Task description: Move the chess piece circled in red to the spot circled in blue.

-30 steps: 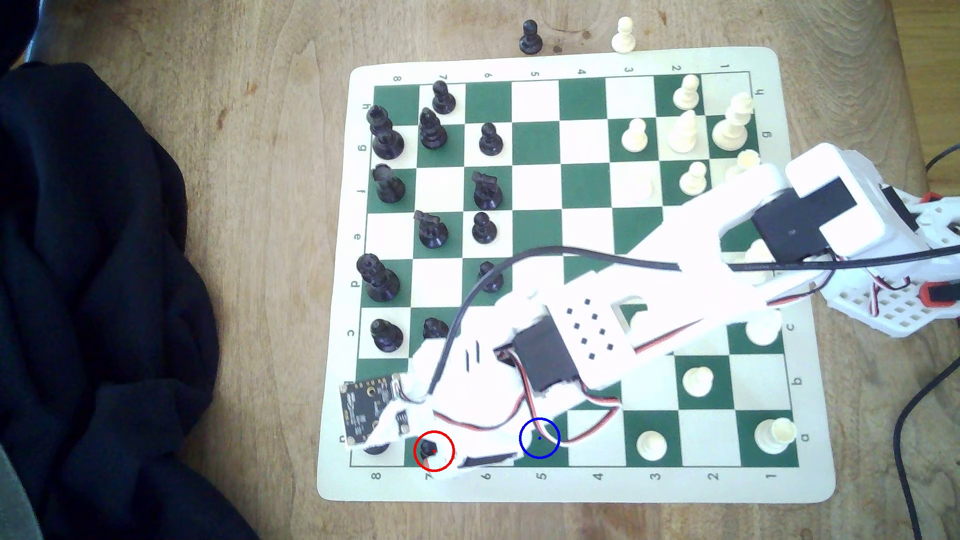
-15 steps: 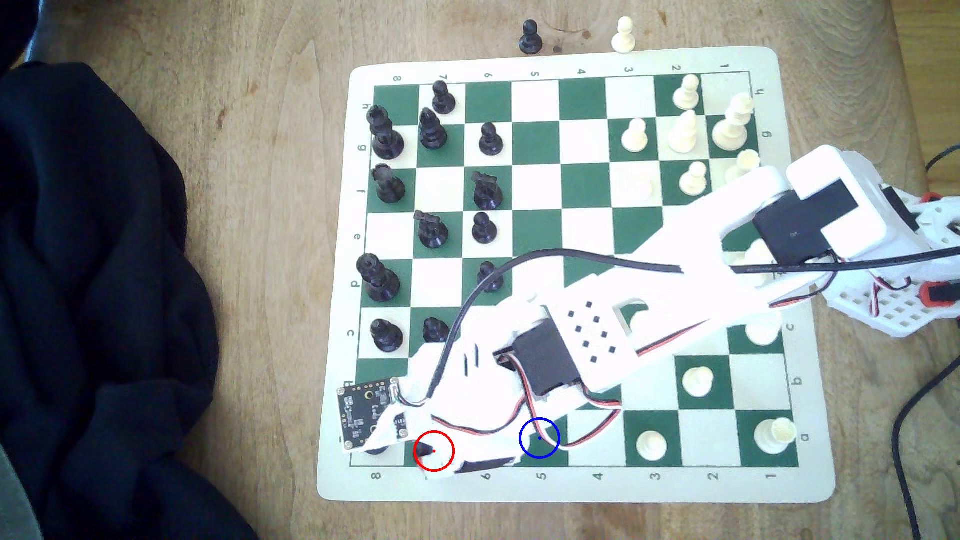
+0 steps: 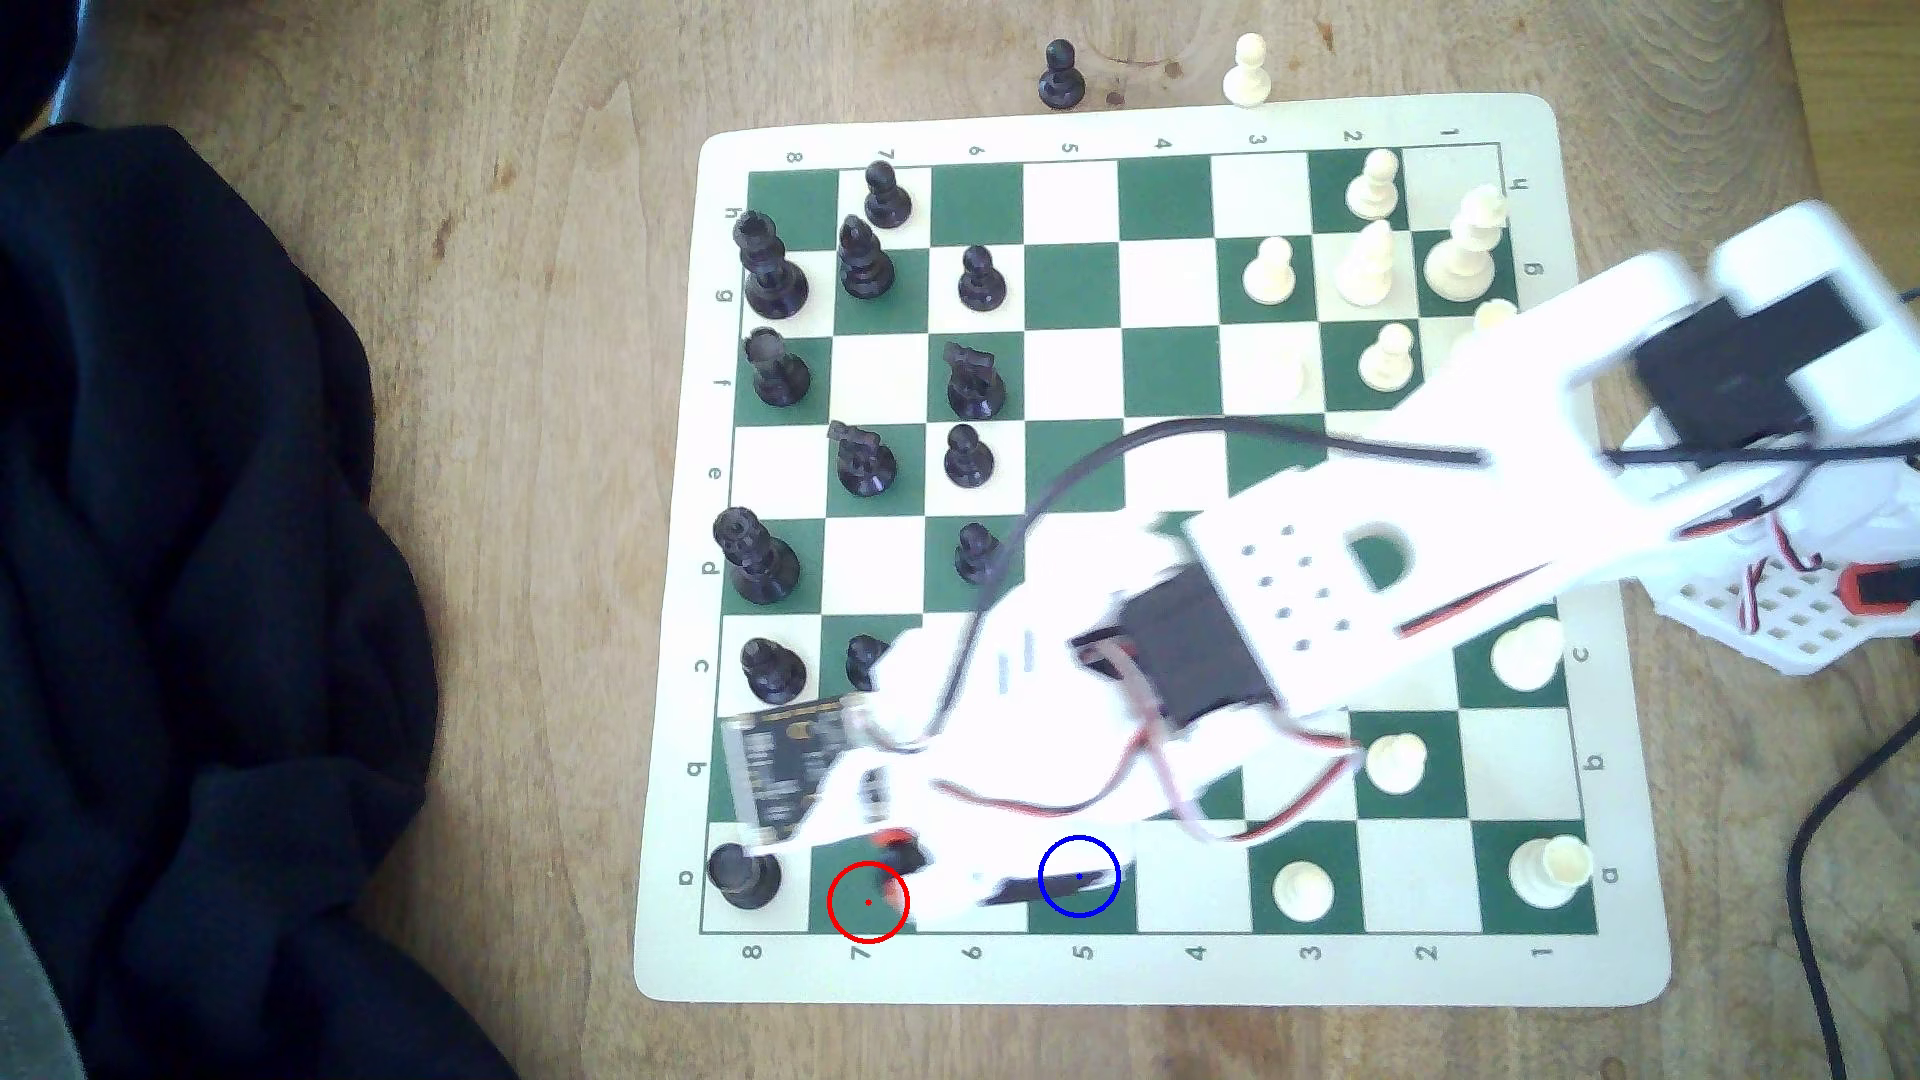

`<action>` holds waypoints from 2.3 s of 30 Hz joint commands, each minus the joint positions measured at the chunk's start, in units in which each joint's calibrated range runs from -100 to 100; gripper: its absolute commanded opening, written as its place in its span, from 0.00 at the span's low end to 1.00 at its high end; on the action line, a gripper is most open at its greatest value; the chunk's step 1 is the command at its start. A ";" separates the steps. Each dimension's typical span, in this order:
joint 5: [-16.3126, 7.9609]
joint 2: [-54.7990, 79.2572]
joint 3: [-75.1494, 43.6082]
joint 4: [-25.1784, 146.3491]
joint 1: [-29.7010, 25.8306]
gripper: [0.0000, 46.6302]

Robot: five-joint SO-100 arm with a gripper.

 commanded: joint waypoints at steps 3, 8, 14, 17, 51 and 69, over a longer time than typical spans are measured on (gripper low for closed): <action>0.34 -11.81 10.67 -3.91 -1.13 0.01; 0.63 -10.62 17.19 -7.10 -0.51 0.01; 0.63 -9.26 19.37 -8.50 -0.19 0.01; 0.63 -9.43 19.46 -7.84 -0.43 0.01; 0.29 -10.96 21.82 -5.55 -3.48 0.01; 0.15 -7.48 21.36 -6.37 -3.95 0.28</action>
